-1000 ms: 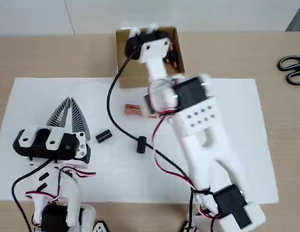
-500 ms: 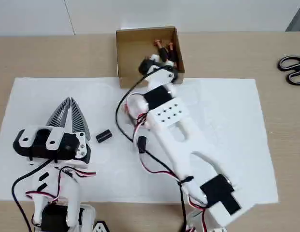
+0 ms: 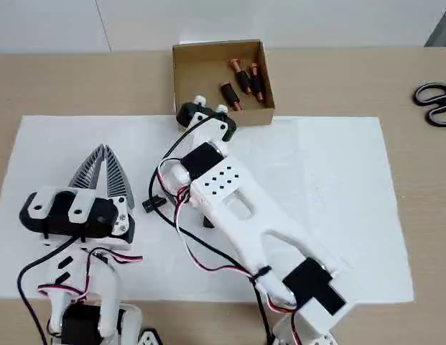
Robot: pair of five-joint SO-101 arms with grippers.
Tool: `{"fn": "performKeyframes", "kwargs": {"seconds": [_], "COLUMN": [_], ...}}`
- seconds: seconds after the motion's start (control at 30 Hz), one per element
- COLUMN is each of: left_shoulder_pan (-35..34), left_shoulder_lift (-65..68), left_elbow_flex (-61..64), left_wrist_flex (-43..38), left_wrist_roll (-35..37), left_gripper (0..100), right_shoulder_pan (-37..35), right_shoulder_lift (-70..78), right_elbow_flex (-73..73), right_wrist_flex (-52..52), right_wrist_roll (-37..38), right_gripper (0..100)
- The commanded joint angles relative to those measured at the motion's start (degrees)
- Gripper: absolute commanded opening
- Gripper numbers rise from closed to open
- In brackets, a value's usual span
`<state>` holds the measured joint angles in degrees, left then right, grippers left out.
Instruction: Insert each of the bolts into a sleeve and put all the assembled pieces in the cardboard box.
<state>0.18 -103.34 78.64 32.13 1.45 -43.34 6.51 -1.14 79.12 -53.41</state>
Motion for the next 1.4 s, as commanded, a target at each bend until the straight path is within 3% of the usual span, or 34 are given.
{"fn": "performKeyframes", "kwargs": {"seconds": [0.0,0.8,0.9,1.0,1.37], "left_shoulder_pan": [-0.26,-0.26,-0.26,-0.26,-0.18], "left_shoulder_lift": [-0.53,-0.53,-0.53,-0.53,-0.53], "left_elbow_flex": [-0.22,-0.13,-0.13,-0.13,-0.4], "left_wrist_flex": [0.35,0.35,0.35,0.35,0.35], "left_wrist_roll": [0.44,0.44,0.44,0.44,0.44], "left_gripper": [1,1,1,1,1], "right_shoulder_pan": [2.33,4.26,4.88,5.58,12.97], "right_shoulder_lift": [2.24,17.45,17.45,17.54,13.85], "right_elbow_flex": [-0.44,-0.7,-0.7,-0.7,-2.46], "right_wrist_flex": [-0.75,-2.95,-2.95,-2.95,4.7], "right_wrist_roll": [-0.44,-0.18,0.26,3.69,6.68], "right_gripper": [25.3,24.9,16.7,0.4,0.3]}}
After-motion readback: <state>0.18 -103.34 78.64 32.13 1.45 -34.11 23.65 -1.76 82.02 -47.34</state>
